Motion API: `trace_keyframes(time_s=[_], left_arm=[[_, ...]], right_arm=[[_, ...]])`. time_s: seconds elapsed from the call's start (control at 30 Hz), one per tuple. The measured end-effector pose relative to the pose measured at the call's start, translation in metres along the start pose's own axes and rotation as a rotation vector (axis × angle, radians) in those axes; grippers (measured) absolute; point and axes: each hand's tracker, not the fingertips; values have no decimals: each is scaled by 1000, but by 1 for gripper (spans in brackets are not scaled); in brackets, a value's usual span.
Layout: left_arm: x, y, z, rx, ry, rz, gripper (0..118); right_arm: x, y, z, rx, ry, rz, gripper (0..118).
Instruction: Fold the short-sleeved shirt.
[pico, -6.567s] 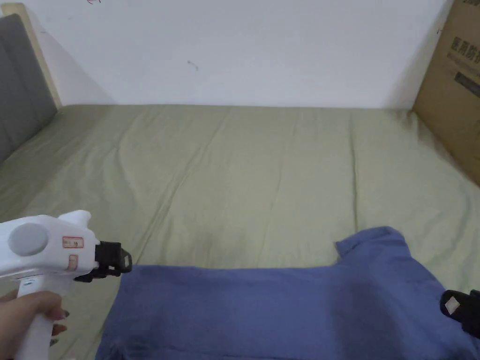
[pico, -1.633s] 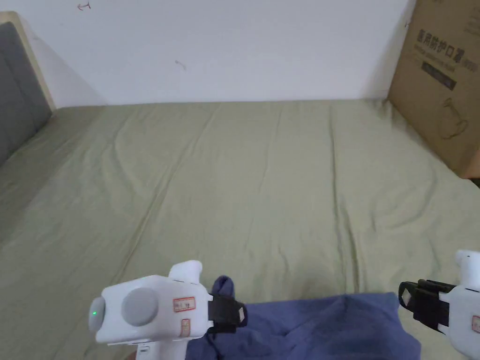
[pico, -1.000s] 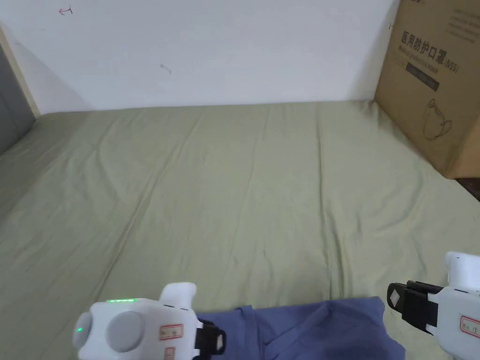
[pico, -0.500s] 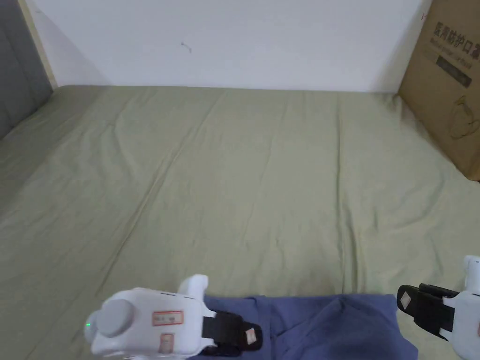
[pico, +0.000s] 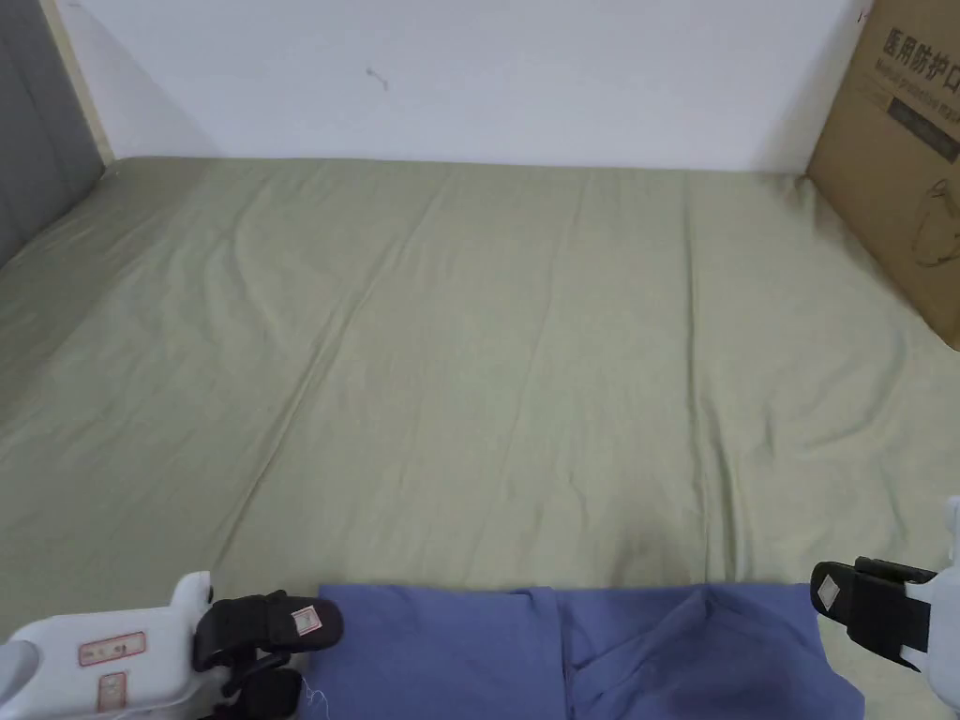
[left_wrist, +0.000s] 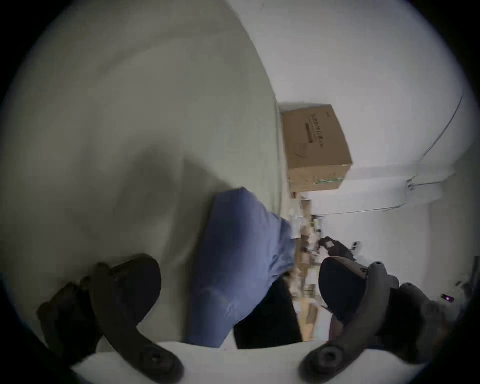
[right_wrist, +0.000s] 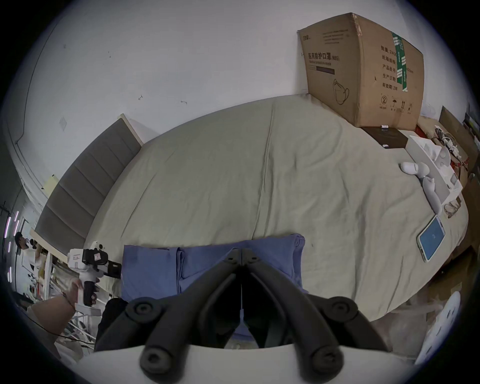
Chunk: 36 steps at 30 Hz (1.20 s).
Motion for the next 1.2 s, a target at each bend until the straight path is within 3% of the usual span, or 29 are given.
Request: trace_keyframes(time_s=[0.13, 0.17, 0.27, 0.3, 0.33, 0.37, 0.4, 0.47, 0.6, 0.67, 0.73, 0.8, 0.9, 1.03, 1.13, 1.17, 1.2], left_arm=[[-16, 6, -40, -98, -245, 137, 118], [-14, 5, -47, -123, -244, 118, 118], [-24, 18, -37, -105, -184, 59, 94], [-29, 20, -32, -81, -111, 73, 94], [-37, 21, -27, -71, 82, 85, 51], [-44, 23, -27, -79, 169, 152, 11], [-32, 24, -25, -60, 1, 169, 11], [20, 23, -27, -69, 297, -139, 11], [78, 17, -8, 33, 542, -224, 12], [111, 13, 3, 120, 888, -466, 12], [131, 5, 5, 207, 1117, -571, 12], [143, 7, 12, 233, 1068, -519, 12], [161, 5, 1, 207, 840, -368, 12], [177, 1, -57, 53, 595, -270, 12], [186, -6, -117, -75, 489, -244, 14], [186, -8, -137, -121, 483, -249, 22], [184, -10, -154, -156, 471, -241, 40]], right_arm=[[-10, 5, 6, -6, -14, 24, 0], [-12, 6, 6, -7, -13, 28, 0], [-16, 8, 7, -7, -5, 38, 0], [-17, 8, 8, -7, -1, 39, 0], [-18, 8, 7, -6, 3, 38, 0], [-18, 8, 7, -7, 9, 36, 0], [-19, 8, 6, -10, 14, 32, 0], [-21, 7, 4, -15, 23, 27, 0], [-26, 6, 4, -14, 43, 35, 0], [-22, 6, 1, -12, 59, 37, 0], [-23, 4, 1, -11, 65, 44, 0], [-22, 3, -1, -12, 71, 51, 0], [-19, 1, -2, -9, 86, 45, 0], [-12, -1, -1, -5, 97, 19, 0], [-6, -1, 2, -3, 101, 6, 0], [-4, -1, 3, -1, 99, 5, 0], [-1, -1, 4, 0, 96, 5, 0]])
